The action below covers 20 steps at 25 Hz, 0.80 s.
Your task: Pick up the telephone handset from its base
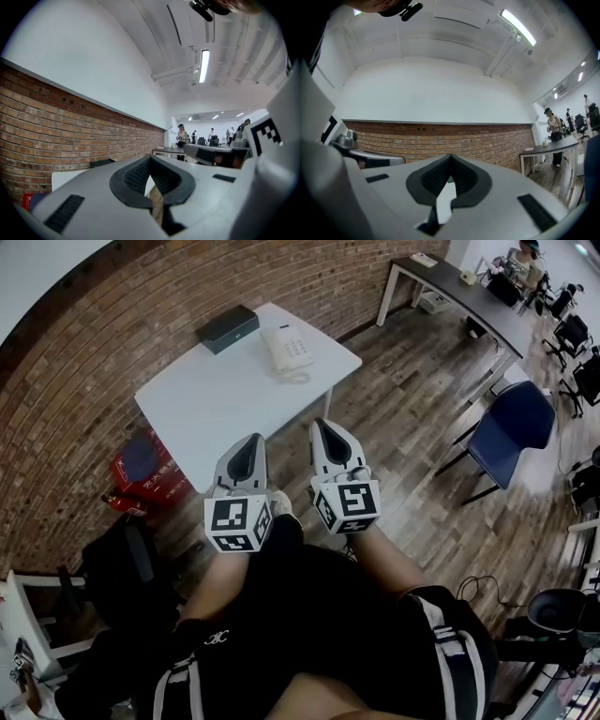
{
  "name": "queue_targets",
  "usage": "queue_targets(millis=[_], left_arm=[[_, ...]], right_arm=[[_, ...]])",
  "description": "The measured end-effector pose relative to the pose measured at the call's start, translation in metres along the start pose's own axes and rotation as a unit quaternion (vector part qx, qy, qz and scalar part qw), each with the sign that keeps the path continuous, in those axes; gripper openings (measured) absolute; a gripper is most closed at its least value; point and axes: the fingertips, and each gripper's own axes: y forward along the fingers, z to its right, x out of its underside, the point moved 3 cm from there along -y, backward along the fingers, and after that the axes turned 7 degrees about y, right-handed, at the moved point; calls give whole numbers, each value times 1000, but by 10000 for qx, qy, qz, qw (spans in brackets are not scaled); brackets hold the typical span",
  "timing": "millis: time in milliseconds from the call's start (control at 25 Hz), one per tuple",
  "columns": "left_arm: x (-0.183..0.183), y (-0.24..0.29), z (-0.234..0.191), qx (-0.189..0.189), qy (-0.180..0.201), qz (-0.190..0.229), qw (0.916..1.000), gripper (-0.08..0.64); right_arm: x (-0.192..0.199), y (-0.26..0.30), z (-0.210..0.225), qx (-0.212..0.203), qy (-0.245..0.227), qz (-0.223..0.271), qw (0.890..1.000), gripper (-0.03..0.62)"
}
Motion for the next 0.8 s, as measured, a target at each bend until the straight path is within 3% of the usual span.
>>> queue_targets(millis=[800], left_arm=[[16, 183, -101, 209, -474, -310, 9982, -3]], right_arm=[[20, 193, 66, 112, -18, -535, 9985, -2]])
